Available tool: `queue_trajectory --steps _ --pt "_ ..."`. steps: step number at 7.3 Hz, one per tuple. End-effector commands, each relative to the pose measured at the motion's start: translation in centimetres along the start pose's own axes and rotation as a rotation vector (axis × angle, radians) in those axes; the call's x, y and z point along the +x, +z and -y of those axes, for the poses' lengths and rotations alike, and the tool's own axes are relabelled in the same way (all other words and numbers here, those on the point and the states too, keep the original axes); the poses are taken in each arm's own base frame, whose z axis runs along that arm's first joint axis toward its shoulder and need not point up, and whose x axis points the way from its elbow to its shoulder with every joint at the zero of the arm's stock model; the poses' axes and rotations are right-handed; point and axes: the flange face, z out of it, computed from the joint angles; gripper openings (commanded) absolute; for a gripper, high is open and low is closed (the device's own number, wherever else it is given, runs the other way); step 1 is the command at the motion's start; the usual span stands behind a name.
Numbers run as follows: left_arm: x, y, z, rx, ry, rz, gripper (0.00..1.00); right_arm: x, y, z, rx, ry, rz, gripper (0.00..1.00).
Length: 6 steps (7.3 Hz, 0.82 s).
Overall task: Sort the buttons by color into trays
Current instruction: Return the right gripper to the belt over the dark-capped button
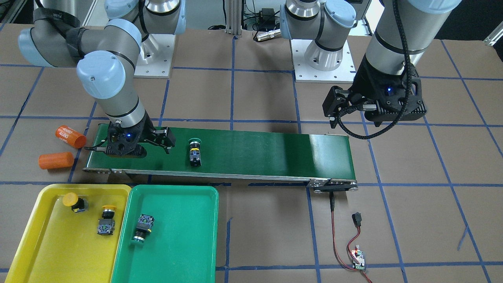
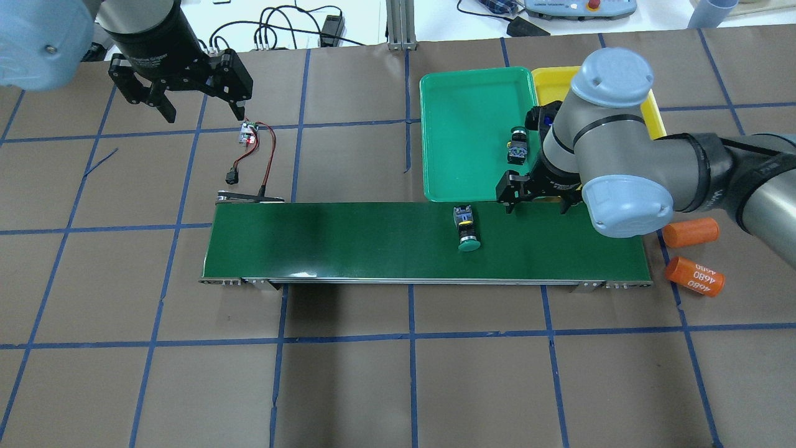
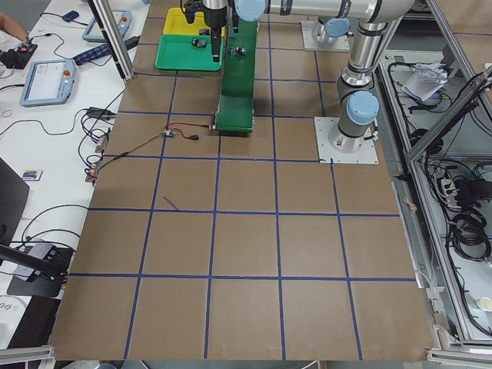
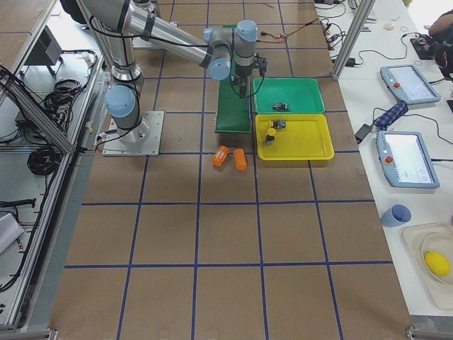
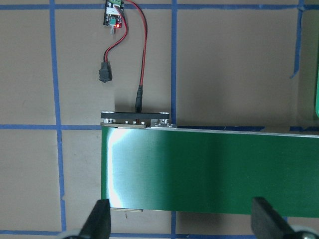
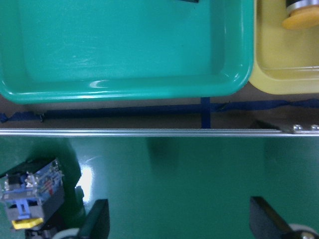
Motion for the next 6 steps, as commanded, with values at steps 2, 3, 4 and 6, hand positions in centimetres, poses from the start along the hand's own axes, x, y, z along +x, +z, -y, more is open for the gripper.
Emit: queue_trajectory --steps 2,3,4,6 --pt "0.0 -0.1 0.0 0.003 0.002 0.006 1.00 -0.9 0.2 -0.2 0.008 -0.017 -0.008 1.00" --pt "0.0 -0.3 0.1 0.007 0.002 0.006 1.00 -1.1 0.0 -0.2 0.012 -0.006 -0.004 1.00" --pt "0.0 -0.3 0.1 0.006 0.000 0.006 1.00 -1.5 0.0 -0.3 0.011 -0.009 0.002 1.00" --pt "-0.1 -0.4 0.2 0.009 0.000 0.006 1.00 -3.8 0.4 -1.3 0.002 -0.055 -0.005 1.00"
